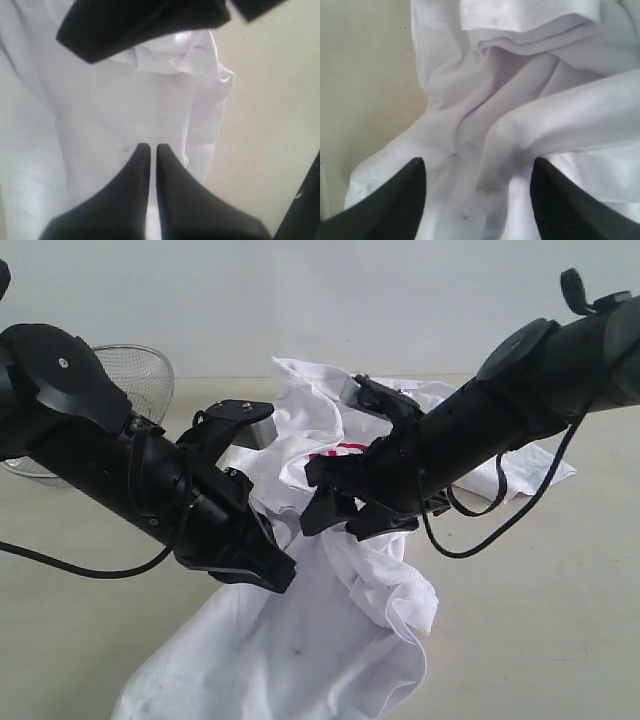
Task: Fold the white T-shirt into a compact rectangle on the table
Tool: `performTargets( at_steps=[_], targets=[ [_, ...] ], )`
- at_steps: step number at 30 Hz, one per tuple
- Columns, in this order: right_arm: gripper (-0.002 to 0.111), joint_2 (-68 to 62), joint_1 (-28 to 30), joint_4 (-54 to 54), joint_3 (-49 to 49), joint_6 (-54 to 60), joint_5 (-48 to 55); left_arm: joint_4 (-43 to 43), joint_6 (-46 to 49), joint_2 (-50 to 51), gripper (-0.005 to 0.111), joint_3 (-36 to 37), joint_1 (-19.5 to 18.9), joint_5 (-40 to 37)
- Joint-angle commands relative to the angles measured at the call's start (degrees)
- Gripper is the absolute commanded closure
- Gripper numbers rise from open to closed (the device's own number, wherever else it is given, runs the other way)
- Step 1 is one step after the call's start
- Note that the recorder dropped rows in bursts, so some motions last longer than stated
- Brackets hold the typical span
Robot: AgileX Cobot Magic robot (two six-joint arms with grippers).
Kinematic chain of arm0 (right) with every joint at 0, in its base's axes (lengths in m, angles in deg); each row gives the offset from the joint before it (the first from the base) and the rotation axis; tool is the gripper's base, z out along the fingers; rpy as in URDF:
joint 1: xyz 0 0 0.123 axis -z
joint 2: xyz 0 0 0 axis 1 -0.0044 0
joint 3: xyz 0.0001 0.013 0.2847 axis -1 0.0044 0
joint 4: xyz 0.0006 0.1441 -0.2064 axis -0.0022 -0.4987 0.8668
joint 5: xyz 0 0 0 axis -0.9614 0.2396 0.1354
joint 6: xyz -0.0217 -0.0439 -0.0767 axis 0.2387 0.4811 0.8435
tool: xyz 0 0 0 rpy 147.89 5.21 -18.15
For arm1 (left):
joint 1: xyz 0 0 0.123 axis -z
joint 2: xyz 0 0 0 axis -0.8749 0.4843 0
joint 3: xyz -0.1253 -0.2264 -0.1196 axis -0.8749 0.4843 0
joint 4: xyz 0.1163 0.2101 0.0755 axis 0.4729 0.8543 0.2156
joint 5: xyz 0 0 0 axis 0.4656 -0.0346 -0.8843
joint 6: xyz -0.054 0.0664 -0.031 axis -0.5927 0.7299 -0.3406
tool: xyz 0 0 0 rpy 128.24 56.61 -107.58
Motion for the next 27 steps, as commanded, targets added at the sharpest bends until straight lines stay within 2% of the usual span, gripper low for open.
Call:
performTargets(
  at_steps=[1,6,11,20,27],
  targets=[
    [0.054,3.2,4.9,3.6,-0.3,0.5,3.5,0.4,-0.5,-0.3,0.102,0.1,0.4,0.0],
    [0.054,3.7,11.5,9.6,-0.2,3.8,12.0,0.4,-0.5,-0.3,0.102,0.1,0.4,0.5],
    [0.054,3.7,12.0,13.1,-0.2,12.0,16.7,0.4,-0.5,-0.3,0.102,0.1,0.4,0.7],
    [0.054,3.7,10.1,10.0,5.2,19.0,11.8,0.4,-0.5,-0.3,0.102,0.1,0.4,0.6],
    [0.054,3.7,10.0,7.8,5.3,21.5,9.3,0.4,-0.7,-0.3,0.102,0.1,0.4,0.6]
  ],
)
